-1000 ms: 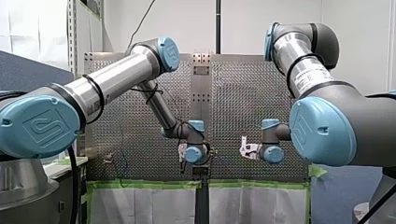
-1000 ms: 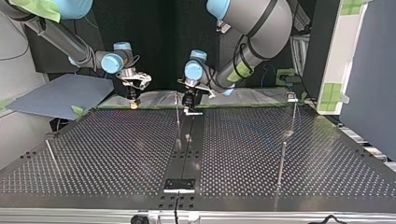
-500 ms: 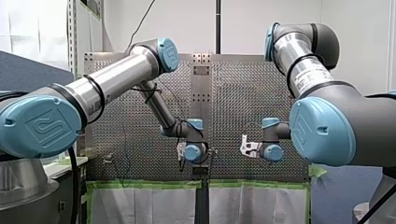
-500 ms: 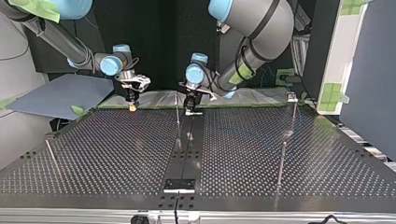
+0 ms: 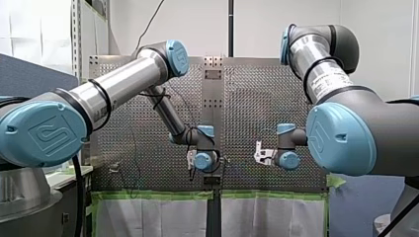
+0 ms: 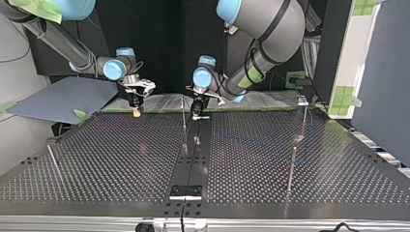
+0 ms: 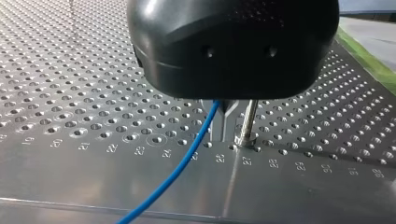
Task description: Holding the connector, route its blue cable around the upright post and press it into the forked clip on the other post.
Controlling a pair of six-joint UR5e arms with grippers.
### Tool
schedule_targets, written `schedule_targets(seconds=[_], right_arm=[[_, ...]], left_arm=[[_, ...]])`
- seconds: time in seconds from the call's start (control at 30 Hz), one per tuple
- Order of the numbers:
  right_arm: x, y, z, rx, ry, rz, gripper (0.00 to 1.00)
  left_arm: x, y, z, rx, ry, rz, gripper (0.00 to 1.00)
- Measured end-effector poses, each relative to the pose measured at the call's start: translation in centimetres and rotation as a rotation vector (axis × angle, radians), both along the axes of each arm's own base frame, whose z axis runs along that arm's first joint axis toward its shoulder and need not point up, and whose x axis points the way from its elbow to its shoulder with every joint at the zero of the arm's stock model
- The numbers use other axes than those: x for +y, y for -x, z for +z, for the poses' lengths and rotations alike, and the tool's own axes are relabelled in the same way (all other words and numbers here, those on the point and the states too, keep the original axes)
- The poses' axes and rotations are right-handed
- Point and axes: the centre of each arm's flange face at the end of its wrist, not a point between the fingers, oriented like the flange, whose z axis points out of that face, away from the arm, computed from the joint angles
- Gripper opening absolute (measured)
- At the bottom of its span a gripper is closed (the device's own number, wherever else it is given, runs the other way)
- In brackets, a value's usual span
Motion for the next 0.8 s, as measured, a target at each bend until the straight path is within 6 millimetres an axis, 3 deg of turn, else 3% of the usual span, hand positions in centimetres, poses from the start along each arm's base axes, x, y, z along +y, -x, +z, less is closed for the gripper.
schedule_targets(seconds=[0.07, 0.1, 0.13, 0.17, 0.2, 0.27, 0.8], right_arm=[[0.0, 0.0, 0.0, 0.001, 0.000, 0.000, 0.00], [0.0, 0.0, 0.0, 0.001, 0.000, 0.000, 0.00], [0.0, 0.0, 0.0, 0.001, 0.000, 0.000, 0.00], [0.0, 0.0, 0.0, 0.001, 0.000, 0.000, 0.00], [0.0, 0.0, 0.0, 0.001, 0.000, 0.000, 0.00], [0.0, 0.0, 0.0, 0.001, 0.001, 0.000, 0.00], [0.1, 0.2, -0.1, 0.011, -0.009, -0.002, 0.00]], left_arm=[[0.0, 0.0, 0.0, 0.002, -0.004, 0.000, 0.47], [0.0, 0.1, 0.0, 0.003, -0.008, 0.000, 0.47], [0.0, 0.1, -0.1, 0.005, -0.013, -0.002, 0.65], [0.0, 0.2, -0.1, 0.006, -0.018, -0.003, 0.76], [-0.1, 0.3, -0.1, 0.007, -0.025, -0.004, 0.76], [-0.1, 0.4, -0.2, 0.011, -0.043, -0.004, 1.00], [1.1, 0.8, -0.8, 0.071, -0.142, 0.017, 1.00]])
